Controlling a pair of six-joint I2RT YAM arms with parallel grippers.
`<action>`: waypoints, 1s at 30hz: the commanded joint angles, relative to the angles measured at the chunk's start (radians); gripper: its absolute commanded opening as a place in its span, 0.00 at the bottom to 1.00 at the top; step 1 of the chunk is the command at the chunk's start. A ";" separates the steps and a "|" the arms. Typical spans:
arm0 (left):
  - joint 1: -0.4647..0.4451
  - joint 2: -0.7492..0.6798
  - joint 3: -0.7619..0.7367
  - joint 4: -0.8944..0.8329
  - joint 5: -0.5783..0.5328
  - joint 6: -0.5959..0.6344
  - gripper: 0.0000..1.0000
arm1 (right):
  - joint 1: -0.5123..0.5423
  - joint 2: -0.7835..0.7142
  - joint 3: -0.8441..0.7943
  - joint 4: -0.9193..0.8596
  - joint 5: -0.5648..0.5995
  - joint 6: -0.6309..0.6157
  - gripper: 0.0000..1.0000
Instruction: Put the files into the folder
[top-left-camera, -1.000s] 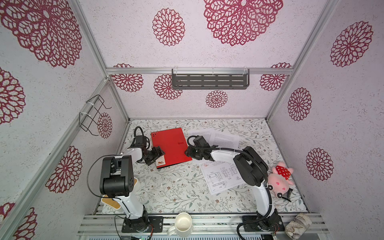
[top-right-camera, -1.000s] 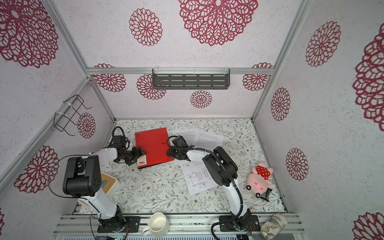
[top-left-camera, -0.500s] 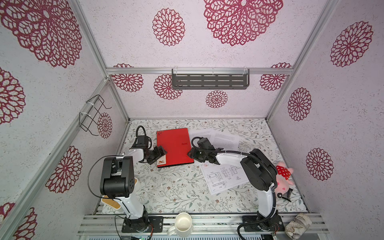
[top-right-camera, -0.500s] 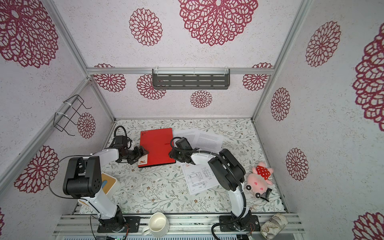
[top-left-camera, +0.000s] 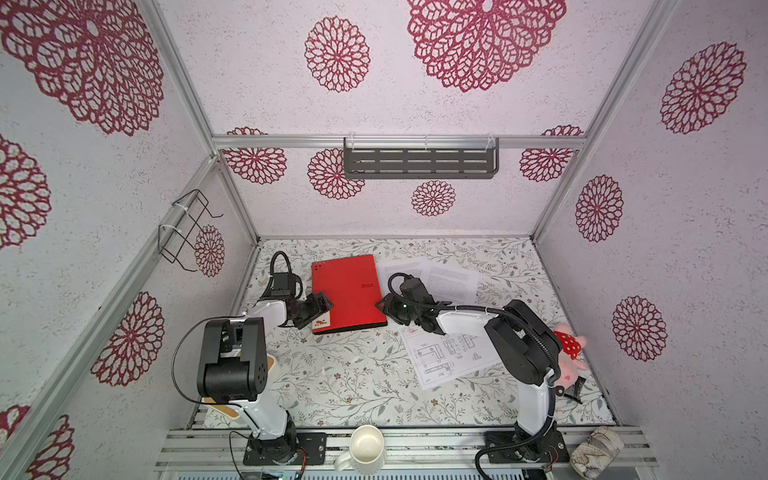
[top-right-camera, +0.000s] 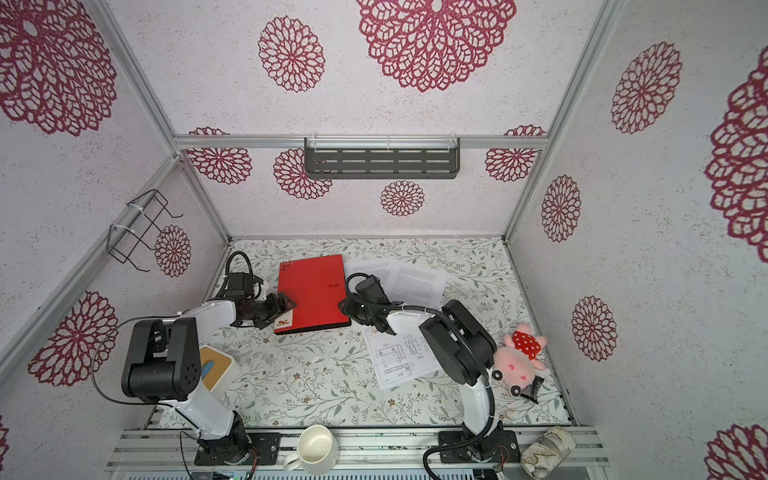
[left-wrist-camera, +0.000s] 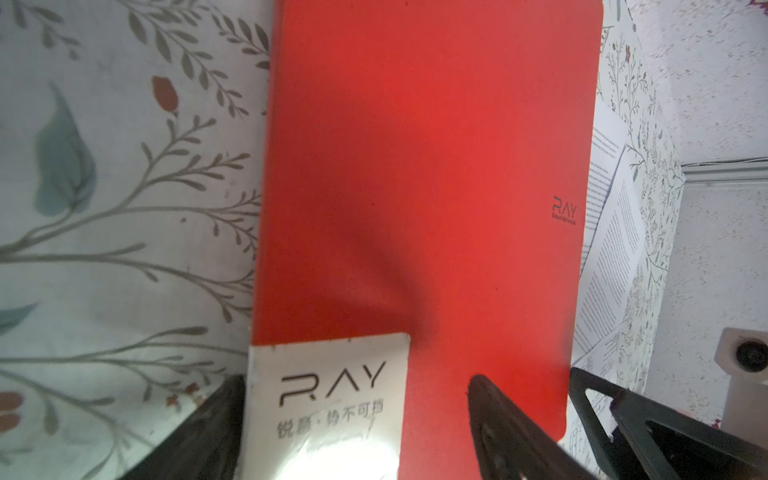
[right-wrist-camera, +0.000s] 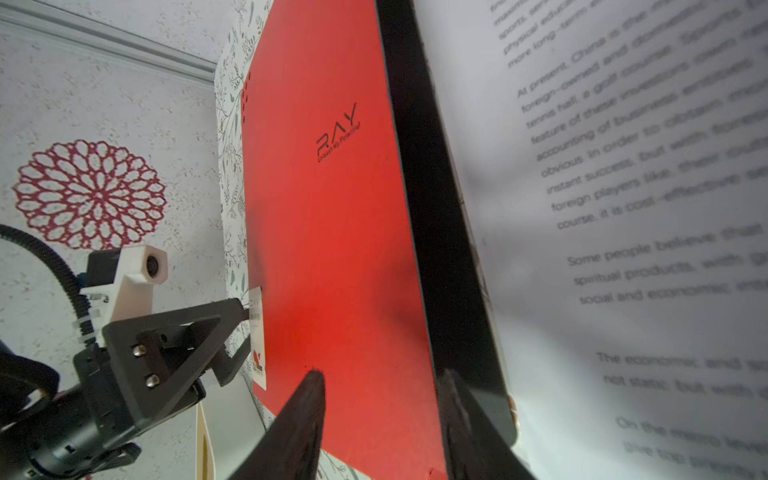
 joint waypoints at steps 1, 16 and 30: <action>-0.031 -0.042 -0.018 0.054 0.133 0.001 0.86 | 0.028 -0.073 0.011 0.185 -0.121 0.061 0.47; -0.023 -0.064 -0.119 0.276 0.262 -0.080 0.86 | 0.028 -0.084 -0.059 0.341 -0.156 0.150 0.47; -0.032 -0.123 -0.090 0.135 0.125 0.009 0.87 | 0.041 -0.112 0.040 0.086 -0.035 0.006 0.26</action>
